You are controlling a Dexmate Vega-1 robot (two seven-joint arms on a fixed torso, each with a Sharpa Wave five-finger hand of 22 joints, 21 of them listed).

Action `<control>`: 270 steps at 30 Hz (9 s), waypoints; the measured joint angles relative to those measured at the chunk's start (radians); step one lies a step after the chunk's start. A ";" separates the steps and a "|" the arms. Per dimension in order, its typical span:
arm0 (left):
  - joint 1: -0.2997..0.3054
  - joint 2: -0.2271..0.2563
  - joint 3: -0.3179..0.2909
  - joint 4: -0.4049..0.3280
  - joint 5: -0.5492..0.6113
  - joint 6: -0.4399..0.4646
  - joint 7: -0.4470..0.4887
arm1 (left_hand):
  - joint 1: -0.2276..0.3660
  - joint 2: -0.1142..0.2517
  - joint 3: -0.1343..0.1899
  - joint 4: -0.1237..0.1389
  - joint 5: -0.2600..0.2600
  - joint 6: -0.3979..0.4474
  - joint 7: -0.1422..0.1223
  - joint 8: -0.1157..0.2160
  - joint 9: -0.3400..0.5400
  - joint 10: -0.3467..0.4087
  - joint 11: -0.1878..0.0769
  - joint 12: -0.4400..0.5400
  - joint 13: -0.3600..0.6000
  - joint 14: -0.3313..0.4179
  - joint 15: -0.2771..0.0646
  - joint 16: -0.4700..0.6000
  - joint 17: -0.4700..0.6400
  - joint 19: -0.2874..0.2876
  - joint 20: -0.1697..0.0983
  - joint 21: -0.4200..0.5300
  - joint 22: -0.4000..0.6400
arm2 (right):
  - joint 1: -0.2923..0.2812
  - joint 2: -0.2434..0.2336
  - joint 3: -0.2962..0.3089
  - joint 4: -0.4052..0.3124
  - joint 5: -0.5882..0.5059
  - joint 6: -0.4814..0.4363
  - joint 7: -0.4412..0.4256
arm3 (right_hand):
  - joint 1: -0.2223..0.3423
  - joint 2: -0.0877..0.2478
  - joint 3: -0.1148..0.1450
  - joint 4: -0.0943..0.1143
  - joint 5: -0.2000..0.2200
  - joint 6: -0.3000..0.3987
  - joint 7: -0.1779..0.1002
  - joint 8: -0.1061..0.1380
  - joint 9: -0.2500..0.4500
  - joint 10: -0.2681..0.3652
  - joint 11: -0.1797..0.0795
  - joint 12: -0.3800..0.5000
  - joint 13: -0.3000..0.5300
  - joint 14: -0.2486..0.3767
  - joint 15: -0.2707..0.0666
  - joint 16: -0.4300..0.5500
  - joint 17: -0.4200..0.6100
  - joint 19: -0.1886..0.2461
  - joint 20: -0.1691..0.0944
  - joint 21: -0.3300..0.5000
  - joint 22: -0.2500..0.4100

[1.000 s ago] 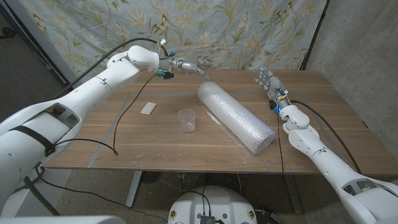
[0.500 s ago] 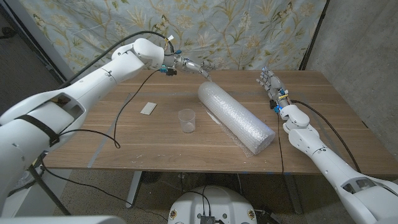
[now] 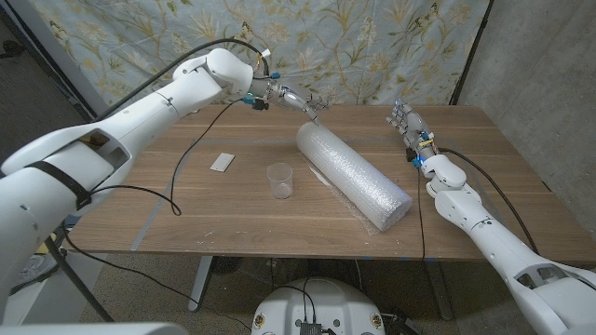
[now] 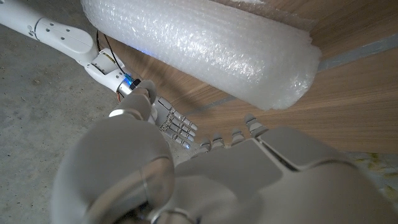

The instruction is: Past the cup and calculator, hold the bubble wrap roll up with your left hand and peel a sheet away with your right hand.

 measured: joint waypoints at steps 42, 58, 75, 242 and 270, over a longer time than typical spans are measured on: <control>-0.093 -0.056 0.095 0.037 0.089 -0.078 -0.122 | 0.008 -0.008 -0.015 -0.001 -0.008 0.003 0.029 -0.005 0.000 0.000 0.025 0.008 0.006 -0.002 0.013 0.000 0.000 -0.014 0.011 -0.008 0.000 | -0.049 -0.011 0.034 -0.112 -0.001 -0.047 -0.072 | -0.009 -0.001 0.001 -0.007 0.000 -0.043 0.029 0.000 -0.002 -0.027 0.009 0.000 -0.005 -0.016 0.016 0.000 0.000 -0.021 0.014 -0.004 0.000; -0.139 -0.126 0.148 0.103 0.157 -0.190 -0.132 | 0.008 -0.008 -0.018 0.002 -0.012 0.004 0.028 -0.005 0.000 0.000 0.025 0.015 0.009 -0.002 0.013 0.002 0.000 -0.011 0.007 -0.008 0.000 | -0.074 -0.016 0.062 -0.132 0.001 -0.045 -0.087 | -0.013 0.003 0.001 -0.007 0.000 -0.043 0.029 0.000 -0.002 -0.028 0.010 0.000 -0.005 -0.021 0.021 0.000 0.000 -0.028 0.021 -0.004 0.000; -0.174 -0.169 0.202 0.109 0.204 -0.239 -0.152 | 0.016 -0.016 -0.022 -0.003 -0.023 0.004 0.028 0.000 0.000 0.000 0.017 0.015 0.014 -0.002 0.013 0.008 0.000 -0.005 0.001 -0.008 0.000 | -0.104 -0.022 0.088 -0.153 0.012 -0.040 -0.094 | -0.022 0.001 0.005 -0.011 0.000 -0.057 0.021 0.000 -0.002 -0.038 0.020 0.000 -0.002 -0.031 0.031 0.000 0.000 -0.034 0.027 -0.004 0.000; -0.151 -0.240 0.412 0.297 0.646 -0.599 0.437 | 0.265 -0.046 -0.125 -0.006 -0.066 0.719 -0.107 0.210 0.025 0.601 -0.157 0.485 0.117 0.699 -0.245 0.307 0.130 0.463 -0.052 0.155 0.028 | -0.080 0.028 0.136 0.043 0.128 -0.006 -0.004 | -0.035 0.004 0.015 -0.029 0.000 -0.071 0.028 0.009 -0.002 -0.055 0.020 0.008 -0.001 -0.039 0.039 0.016 0.004 -0.052 0.020 0.000 0.000; -0.145 -0.194 0.358 0.207 0.670 -0.522 0.428 | 0.275 -0.056 -0.140 -0.007 -0.058 0.804 -0.111 0.228 0.026 0.636 -0.183 0.515 0.174 0.762 -0.286 0.314 0.139 0.468 -0.057 0.161 0.028 | -0.091 0.014 0.137 0.016 0.129 -0.033 -0.002 | -0.035 0.004 0.015 -0.029 0.000 -0.074 0.025 0.009 -0.002 -0.055 0.019 0.008 -0.001 -0.039 0.039 0.015 0.004 -0.052 0.020 0.004 0.000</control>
